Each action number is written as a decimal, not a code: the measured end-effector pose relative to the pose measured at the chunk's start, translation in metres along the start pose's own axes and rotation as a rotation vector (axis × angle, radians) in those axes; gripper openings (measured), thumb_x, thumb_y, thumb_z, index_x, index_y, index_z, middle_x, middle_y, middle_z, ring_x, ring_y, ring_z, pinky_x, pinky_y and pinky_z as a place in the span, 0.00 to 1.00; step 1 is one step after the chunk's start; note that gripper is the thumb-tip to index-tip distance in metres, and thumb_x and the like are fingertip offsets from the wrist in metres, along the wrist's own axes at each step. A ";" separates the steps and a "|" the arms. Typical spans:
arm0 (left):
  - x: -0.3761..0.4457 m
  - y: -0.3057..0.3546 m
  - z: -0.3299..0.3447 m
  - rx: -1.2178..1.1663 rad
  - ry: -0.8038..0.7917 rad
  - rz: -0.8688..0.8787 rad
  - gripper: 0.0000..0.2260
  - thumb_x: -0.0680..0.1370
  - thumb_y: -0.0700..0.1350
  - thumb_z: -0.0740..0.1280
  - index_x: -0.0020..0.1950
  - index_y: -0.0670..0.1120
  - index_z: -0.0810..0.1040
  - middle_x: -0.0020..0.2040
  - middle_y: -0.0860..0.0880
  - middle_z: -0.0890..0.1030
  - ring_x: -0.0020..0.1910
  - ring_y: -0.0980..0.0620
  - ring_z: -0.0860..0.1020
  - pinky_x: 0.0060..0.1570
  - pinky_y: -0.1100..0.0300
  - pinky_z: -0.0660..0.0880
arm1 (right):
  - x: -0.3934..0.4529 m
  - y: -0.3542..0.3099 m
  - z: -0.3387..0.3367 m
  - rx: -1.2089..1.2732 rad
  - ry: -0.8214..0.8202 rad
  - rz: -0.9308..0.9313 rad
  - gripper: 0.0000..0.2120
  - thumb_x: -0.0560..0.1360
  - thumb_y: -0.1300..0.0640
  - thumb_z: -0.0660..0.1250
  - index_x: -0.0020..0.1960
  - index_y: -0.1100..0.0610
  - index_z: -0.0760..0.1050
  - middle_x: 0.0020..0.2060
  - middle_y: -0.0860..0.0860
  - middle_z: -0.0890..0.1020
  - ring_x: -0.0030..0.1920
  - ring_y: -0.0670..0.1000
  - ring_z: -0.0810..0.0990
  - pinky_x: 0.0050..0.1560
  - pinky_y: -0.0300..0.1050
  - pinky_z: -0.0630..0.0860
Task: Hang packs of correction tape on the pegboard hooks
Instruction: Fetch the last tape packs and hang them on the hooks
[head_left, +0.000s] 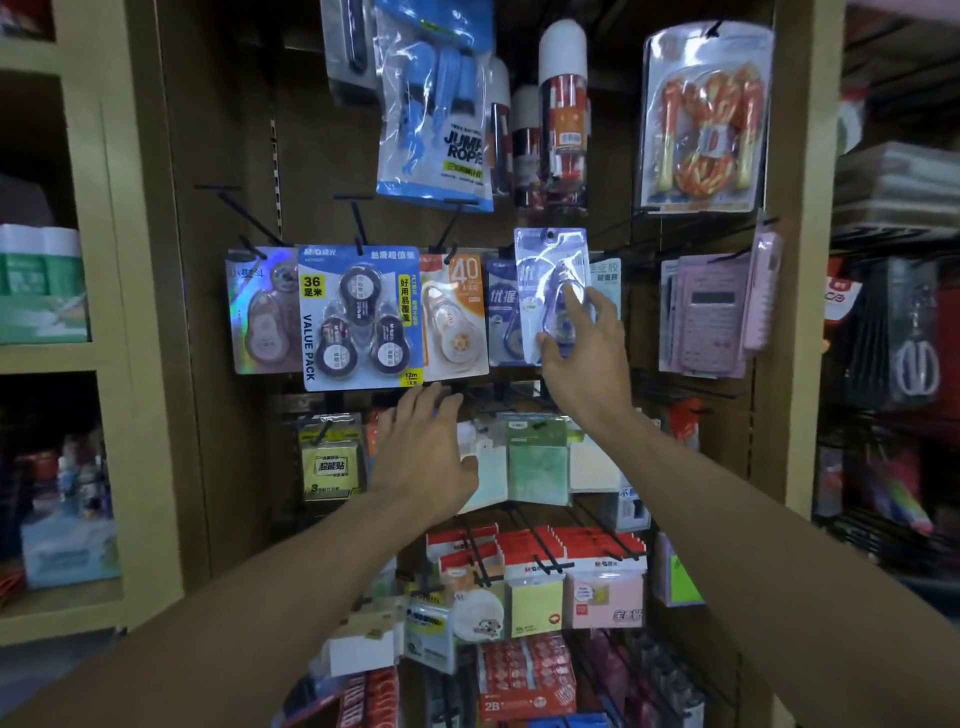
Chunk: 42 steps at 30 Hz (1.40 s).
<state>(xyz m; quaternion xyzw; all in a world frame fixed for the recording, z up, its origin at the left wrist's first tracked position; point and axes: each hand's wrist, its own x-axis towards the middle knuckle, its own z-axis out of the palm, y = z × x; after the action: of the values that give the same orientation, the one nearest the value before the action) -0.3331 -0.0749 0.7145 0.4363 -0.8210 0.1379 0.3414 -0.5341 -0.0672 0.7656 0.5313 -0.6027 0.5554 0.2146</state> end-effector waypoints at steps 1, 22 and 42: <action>0.001 -0.002 0.001 -0.004 -0.009 0.007 0.33 0.75 0.56 0.64 0.77 0.51 0.58 0.78 0.50 0.57 0.78 0.48 0.52 0.75 0.51 0.51 | -0.002 -0.001 0.000 0.004 -0.001 0.000 0.31 0.81 0.50 0.65 0.81 0.50 0.60 0.79 0.53 0.58 0.79 0.57 0.57 0.70 0.55 0.71; 0.023 -0.035 0.006 0.044 -0.023 -0.008 0.40 0.75 0.60 0.63 0.80 0.52 0.45 0.79 0.48 0.36 0.77 0.43 0.34 0.76 0.42 0.42 | 0.047 0.014 0.031 -0.259 -0.248 0.044 0.32 0.78 0.50 0.65 0.80 0.48 0.60 0.75 0.57 0.62 0.69 0.65 0.70 0.63 0.58 0.75; 0.020 -0.055 -0.029 -0.175 0.021 0.014 0.38 0.76 0.58 0.66 0.79 0.51 0.50 0.80 0.50 0.51 0.79 0.49 0.48 0.77 0.51 0.50 | 0.065 0.009 0.047 -0.198 -0.242 0.083 0.27 0.74 0.49 0.70 0.72 0.53 0.73 0.71 0.57 0.70 0.67 0.63 0.73 0.64 0.57 0.73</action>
<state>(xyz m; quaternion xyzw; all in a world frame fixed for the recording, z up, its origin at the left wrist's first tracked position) -0.2835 -0.1046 0.7452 0.3975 -0.8294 0.0726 0.3858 -0.5489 -0.1376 0.8030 0.5452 -0.6975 0.4336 0.1683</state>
